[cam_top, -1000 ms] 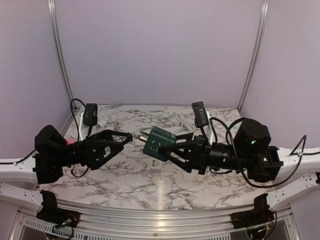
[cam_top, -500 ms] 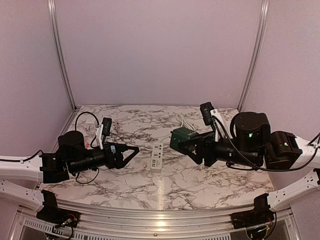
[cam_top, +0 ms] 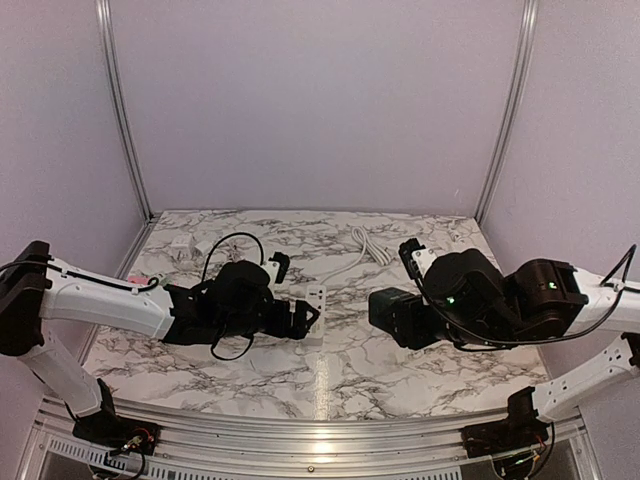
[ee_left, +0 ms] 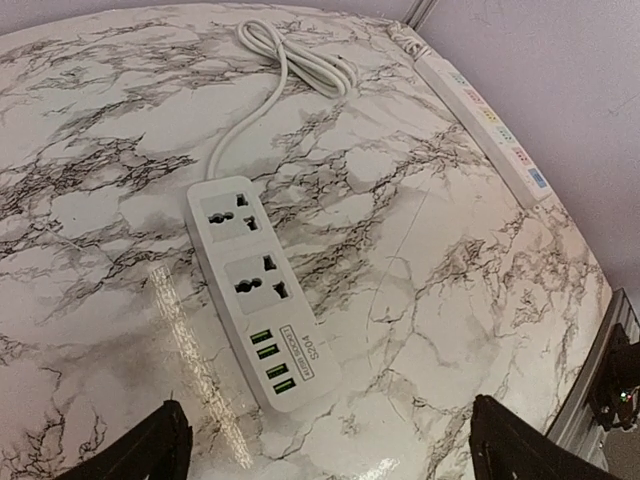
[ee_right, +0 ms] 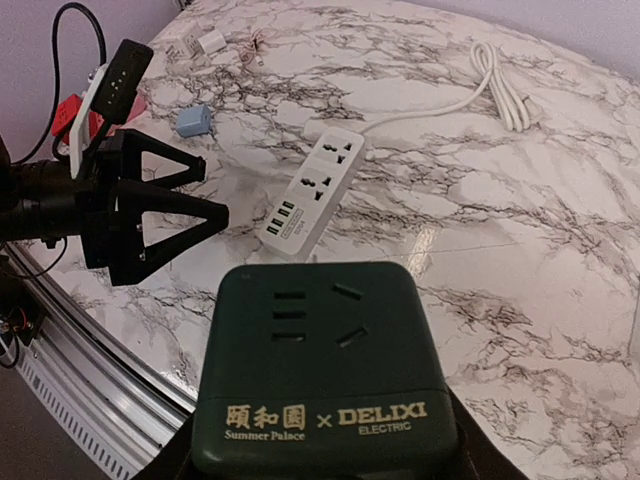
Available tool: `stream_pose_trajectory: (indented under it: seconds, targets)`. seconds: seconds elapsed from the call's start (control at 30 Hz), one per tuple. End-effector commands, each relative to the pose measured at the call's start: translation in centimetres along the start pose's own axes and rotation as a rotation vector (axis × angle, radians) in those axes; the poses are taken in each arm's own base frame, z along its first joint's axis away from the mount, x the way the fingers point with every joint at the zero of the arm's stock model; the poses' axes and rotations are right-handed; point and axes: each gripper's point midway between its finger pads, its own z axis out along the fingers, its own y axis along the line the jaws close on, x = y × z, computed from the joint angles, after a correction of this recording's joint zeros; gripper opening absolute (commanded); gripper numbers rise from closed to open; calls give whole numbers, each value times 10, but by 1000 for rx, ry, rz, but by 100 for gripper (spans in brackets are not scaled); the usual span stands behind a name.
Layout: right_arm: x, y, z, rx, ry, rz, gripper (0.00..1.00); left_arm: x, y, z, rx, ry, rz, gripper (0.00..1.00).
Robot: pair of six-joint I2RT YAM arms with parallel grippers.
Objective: Insert the plug
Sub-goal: Move the socket to the center of the board.
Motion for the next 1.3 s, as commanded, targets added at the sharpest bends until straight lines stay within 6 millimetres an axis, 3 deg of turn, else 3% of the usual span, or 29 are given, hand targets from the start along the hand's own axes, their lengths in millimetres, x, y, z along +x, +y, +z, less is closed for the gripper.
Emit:
stream_pose_trajectory:
  seconds: [0.0,0.2,0.37,0.6,0.67,0.77,0.97,1.27]
  targets:
    - [1,-13,-7,54,2,63,0,6,7,26,-86,62,62,99]
    - [-1,-26,-22,35,-36,143,0,22,9,56,-121,137,97,99]
    - [-4,-23,-29,-20,-52,168,0,41,19,78,-175,200,125,97]
    - [-3,-8,-20,-26,-10,110,0,55,28,95,-217,244,150,86]
    - [-4,-4,-18,-31,-5,97,0,58,30,97,-223,253,155,78]
    - [-7,1,-17,-43,-9,88,0,62,33,98,-228,264,160,62]
    - [-13,4,-21,-58,-15,85,0,72,31,89,-200,297,180,42]
    - [0,2,-12,-17,113,22,0,109,-2,62,-88,365,318,38]
